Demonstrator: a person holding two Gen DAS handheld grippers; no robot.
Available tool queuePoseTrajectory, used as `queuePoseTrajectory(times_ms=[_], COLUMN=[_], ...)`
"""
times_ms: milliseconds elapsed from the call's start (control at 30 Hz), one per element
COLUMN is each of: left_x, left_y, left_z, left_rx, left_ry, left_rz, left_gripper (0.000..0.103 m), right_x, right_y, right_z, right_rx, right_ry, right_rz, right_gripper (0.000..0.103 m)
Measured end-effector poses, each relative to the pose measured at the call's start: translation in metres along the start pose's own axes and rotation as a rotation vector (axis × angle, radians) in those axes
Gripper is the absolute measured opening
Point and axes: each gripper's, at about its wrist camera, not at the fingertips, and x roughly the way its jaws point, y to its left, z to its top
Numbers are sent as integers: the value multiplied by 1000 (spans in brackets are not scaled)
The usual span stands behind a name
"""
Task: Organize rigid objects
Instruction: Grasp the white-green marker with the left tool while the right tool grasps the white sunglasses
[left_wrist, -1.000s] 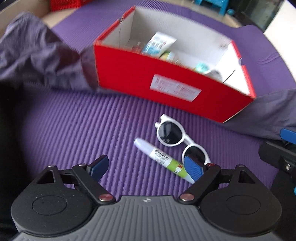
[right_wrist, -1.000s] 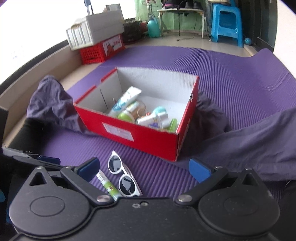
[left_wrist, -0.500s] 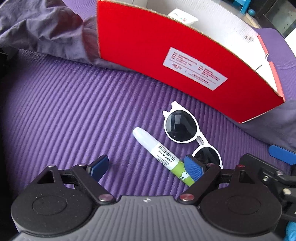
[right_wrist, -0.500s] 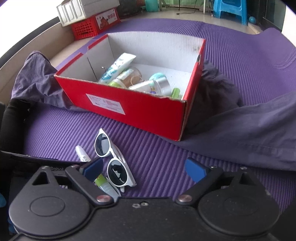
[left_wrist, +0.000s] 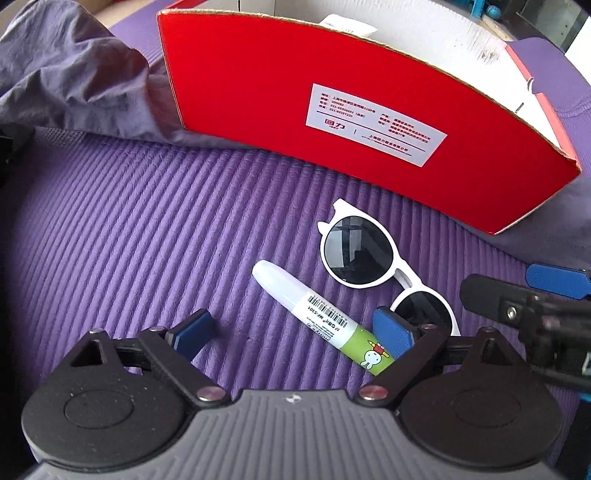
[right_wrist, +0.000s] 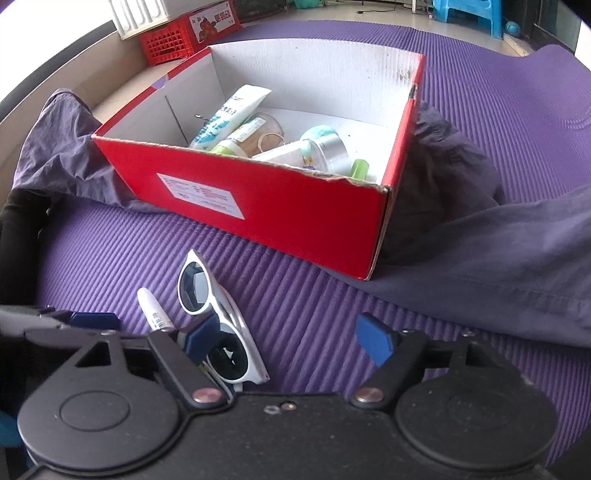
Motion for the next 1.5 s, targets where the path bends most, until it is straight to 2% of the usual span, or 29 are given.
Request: queuePoseTrajectory(times_ms=[267, 400, 433, 567, 733, 867, 1000, 1033, 1167, 1400, 1433, 1467, 1500], left_x=[-2, -8, -10, -16, -18, -20, -19, -19, -22, -30, -30, -29, -28], left_y=[3, 3, 4, 17, 31, 36, 42, 44, 52, 45, 43, 41, 40], left_z=[-8, -14, -15, -16, -15, -16, -14, -13, -11, -19, -21, -22, -24], left_rx=[56, 101, 111, 95, 50, 42, 36, 32, -15, -31, -36, -45, -58], left_ry=[-35, -46, -51, -64, -60, -63, -52, -47, -14, 44, 56, 69, 82], left_rz=[-27, 14, 12, 3, -32, -45, -73, -84, -140, -177, -181, -180, -179], left_gripper=[92, 72, 70, 49, 39, 33, 32, 32, 32, 34, 37, 49, 56], right_x=[8, 16, 19, 29, 42, 48, 51, 51, 49, 38, 35, 33, 31], right_y=[3, 12, 16, 31, 46, 61, 73, 74, 75, 70, 68, 66, 64], right_z=[4, 5, 5, 5, 5, 2, -1, 0, -1, -12, -15, -18, -20], right_rx=[-17, -23, -29, -66, -103, -158, -223, -224, -218, -146, -140, -131, -124], right_ry=[20, 32, 37, 55, 76, 74, 63, 61, 58, 58, 55, 52, 52], right_rz=[13, 36, 43, 54, 25, -21, -59, -55, -54, -50, -51, -52, -52], right_gripper=[74, 71, 70, 65, 52, 49, 38, 30, 29, 29, 29, 29, 29])
